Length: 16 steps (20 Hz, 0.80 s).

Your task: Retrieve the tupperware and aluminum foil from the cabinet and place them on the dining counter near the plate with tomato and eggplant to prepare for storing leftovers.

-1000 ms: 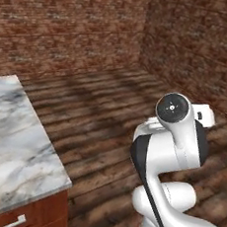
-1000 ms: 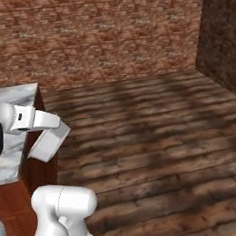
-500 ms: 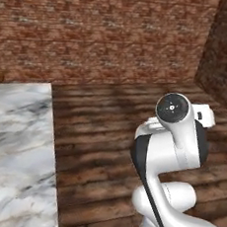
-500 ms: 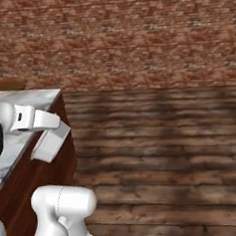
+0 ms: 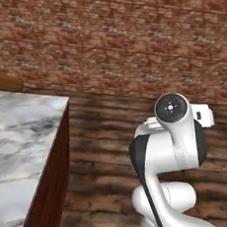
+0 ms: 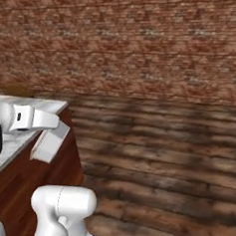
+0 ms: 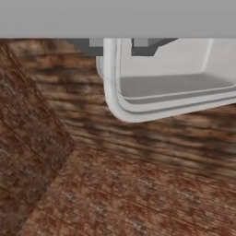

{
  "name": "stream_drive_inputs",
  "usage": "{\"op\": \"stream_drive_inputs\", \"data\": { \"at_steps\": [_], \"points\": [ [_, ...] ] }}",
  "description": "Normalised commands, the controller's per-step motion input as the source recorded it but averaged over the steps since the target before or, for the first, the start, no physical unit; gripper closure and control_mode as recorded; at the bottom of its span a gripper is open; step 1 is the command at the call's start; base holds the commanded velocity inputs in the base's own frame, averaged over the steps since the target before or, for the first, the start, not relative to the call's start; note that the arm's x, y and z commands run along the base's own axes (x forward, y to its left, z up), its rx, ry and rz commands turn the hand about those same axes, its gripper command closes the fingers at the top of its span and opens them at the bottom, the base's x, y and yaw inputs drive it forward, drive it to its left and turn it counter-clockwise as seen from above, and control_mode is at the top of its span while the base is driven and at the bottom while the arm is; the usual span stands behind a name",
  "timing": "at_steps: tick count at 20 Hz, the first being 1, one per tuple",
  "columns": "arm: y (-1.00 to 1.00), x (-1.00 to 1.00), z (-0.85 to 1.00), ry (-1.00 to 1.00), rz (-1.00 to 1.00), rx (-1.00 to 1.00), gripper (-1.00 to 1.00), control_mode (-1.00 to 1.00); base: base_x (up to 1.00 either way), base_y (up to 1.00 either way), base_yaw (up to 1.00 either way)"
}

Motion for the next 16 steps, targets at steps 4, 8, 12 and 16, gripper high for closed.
{"op": "stream_drive_inputs", "data": {
  "at_steps": [4,8,12,16],
  "points": [
    [0.00,0.00,0.00,0.00,0.00,0.00,1.00,1.00,1.00,-0.83,0.39],
    [0.00,0.00,0.00,0.00,0.00,0.00,1.00,1.00,1.00,-0.83,0.39],
    [0.00,0.00,0.00,0.00,0.00,0.00,1.00,1.00,1.00,-0.76,0.41],
    [0.00,0.00,0.00,0.00,0.00,0.00,1.00,1.00,1.00,-0.62,0.46]
  ]
}}
